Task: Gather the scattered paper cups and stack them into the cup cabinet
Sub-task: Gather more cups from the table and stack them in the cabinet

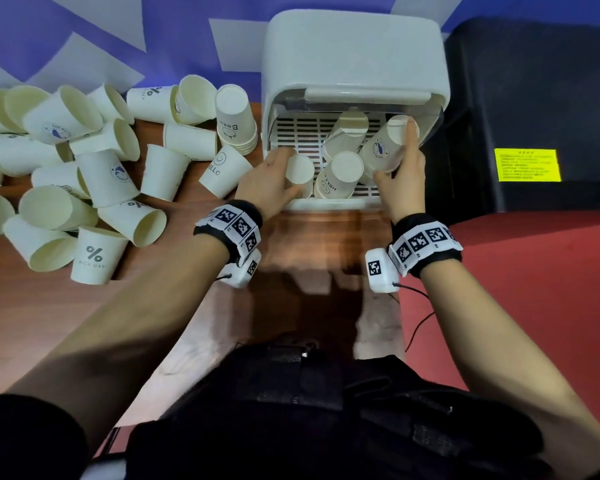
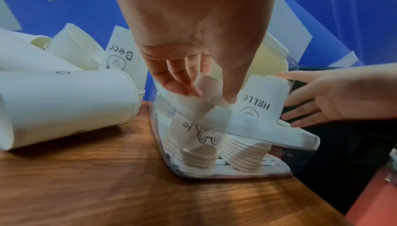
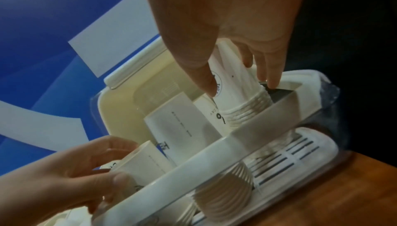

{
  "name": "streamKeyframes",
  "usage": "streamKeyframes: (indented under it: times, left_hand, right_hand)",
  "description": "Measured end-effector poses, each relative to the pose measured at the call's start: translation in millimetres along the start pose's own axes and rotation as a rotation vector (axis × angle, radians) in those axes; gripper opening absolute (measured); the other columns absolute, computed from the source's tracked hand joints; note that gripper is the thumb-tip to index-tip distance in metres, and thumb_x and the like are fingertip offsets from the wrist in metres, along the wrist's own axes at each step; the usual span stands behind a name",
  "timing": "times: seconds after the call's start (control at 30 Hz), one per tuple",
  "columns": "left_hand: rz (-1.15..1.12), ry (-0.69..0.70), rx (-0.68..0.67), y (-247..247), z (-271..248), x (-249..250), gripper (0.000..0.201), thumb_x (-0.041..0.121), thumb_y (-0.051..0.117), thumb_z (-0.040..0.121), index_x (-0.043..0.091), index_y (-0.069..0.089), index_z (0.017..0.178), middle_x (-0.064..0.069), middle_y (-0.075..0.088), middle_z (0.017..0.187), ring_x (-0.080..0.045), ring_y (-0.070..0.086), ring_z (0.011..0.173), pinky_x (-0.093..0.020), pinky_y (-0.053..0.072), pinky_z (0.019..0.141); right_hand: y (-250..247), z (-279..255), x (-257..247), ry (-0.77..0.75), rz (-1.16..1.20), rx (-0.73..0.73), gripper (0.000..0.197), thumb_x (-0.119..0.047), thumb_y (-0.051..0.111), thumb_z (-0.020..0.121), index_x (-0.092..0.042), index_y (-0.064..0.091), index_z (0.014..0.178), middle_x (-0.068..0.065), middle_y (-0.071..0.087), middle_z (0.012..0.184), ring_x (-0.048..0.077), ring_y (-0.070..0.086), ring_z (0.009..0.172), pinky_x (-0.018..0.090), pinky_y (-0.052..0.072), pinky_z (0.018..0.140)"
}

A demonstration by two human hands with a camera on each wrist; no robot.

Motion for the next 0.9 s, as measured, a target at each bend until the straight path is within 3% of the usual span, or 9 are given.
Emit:
streamKeyframes:
  times: [0.1, 0.2, 0.23, 0.3, 0.4, 0.53, 0.63, 0.73, 0.9]
  left_hand:
    - [-0.089, 0.042, 0.049, -3, -16, 0, 0.058, 0.021, 0.065, 0.085, 0.012, 0.037, 0.135, -0.008, 0.037, 0.141, -0.031, 0.056, 0.108, -0.039, 0.046, 0.087]
    - [-0.120, 0.052, 0.083, -4, -41, -3, 0.053, 0.014, 0.060, 0.086, 0.010, 0.039, 0.135, -0.009, 0.035, 0.141, -0.027, 0.058, 0.103, -0.034, 0.046, 0.084]
    - [-0.125, 0.041, 0.082, -4, -49, -6, 0.053, 0.014, 0.059, 0.087, 0.010, 0.039, 0.136, -0.010, 0.036, 0.141, -0.027, 0.056, 0.105, -0.034, 0.045, 0.085]
    - [-0.122, 0.025, 0.061, -2, -66, -12, 0.052, 0.014, 0.059, 0.088, 0.010, 0.039, 0.136, -0.010, 0.037, 0.140, -0.027, 0.055, 0.107, -0.037, 0.044, 0.088]
    - [-0.101, 0.026, 0.026, 1, -88, -24, 0.047, 0.015, 0.058, 0.090, 0.014, 0.042, 0.135, -0.008, 0.040, 0.136, -0.022, 0.060, 0.094, -0.040, 0.048, 0.086]
    - [-0.088, 0.034, 0.021, -4, -113, -45, 0.041, 0.018, 0.055, 0.091, 0.020, 0.046, 0.131, -0.004, 0.046, 0.131, -0.020, 0.060, 0.096, -0.045, 0.049, 0.087]
    - [-0.072, 0.027, 0.025, -16, -132, -63, 0.040, 0.019, 0.055, 0.092, 0.019, 0.047, 0.131, -0.003, 0.047, 0.131, -0.019, 0.059, 0.098, -0.039, 0.048, 0.088]
    - [-0.070, 0.040, 0.035, -35, -153, -84, 0.039, 0.019, 0.055, 0.092, 0.019, 0.048, 0.130, -0.003, 0.048, 0.130, -0.018, 0.059, 0.098, -0.035, 0.046, 0.087]
    - [-0.055, 0.016, 0.026, -75, -188, -140, 0.038, 0.020, 0.055, 0.093, 0.017, 0.048, 0.130, -0.007, 0.051, 0.127, -0.022, 0.058, 0.101, -0.039, 0.047, 0.087]
  right_hand:
    - [-4, -25, 2, 0.003, 0.034, 0.016, 0.085, 0.000, 0.057, 0.084, -0.023, 0.013, 0.153, 0.015, 0.032, 0.145, 0.017, 0.032, 0.134, 0.020, 0.029, 0.108]
    - [-4, -53, 7, 0.023, 0.004, 0.000, 0.080, -0.001, 0.057, 0.086, -0.022, 0.017, 0.152, 0.011, 0.032, 0.147, 0.003, 0.032, 0.120, -0.002, 0.025, 0.094]
    - [-2, -62, 9, 0.030, -0.013, -0.012, 0.079, -0.002, 0.057, 0.085, -0.021, 0.019, 0.152, 0.011, 0.033, 0.146, 0.003, 0.034, 0.119, 0.000, 0.027, 0.095]
    - [1, -81, 14, 0.053, -0.058, -0.048, 0.074, -0.006, 0.058, 0.085, -0.018, 0.023, 0.150, 0.014, 0.034, 0.145, 0.016, 0.036, 0.128, 0.014, 0.028, 0.102]
    - [4, -110, 21, 0.121, -0.141, -0.108, 0.067, -0.010, 0.058, 0.090, -0.014, 0.027, 0.149, 0.014, 0.030, 0.147, 0.026, 0.035, 0.134, 0.021, 0.026, 0.101]
    - [12, -145, 16, 0.127, -0.205, -0.130, 0.062, -0.011, 0.058, 0.090, -0.014, 0.032, 0.147, 0.016, 0.033, 0.147, 0.029, 0.035, 0.134, 0.022, 0.025, 0.103]
    - [30, -168, 3, 0.142, -0.220, -0.156, 0.061, -0.012, 0.057, 0.091, -0.015, 0.032, 0.146, 0.015, 0.033, 0.147, 0.028, 0.035, 0.134, 0.024, 0.026, 0.104]
    - [56, -188, -21, 0.142, -0.200, -0.180, 0.061, -0.011, 0.057, 0.092, -0.015, 0.032, 0.147, 0.013, 0.031, 0.149, 0.028, 0.033, 0.137, 0.029, 0.025, 0.109]
    - [116, -212, -72, 0.127, -0.205, -0.231, 0.061, -0.013, 0.059, 0.091, -0.013, 0.033, 0.146, 0.015, 0.034, 0.147, 0.029, 0.036, 0.135, 0.032, 0.028, 0.110]
Point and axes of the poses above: each hand's wrist, its own z-axis towards the middle knuckle, its own y-axis out of the palm, x = y × z, the point moved 9 cm from there along z, towards the middle knuckle
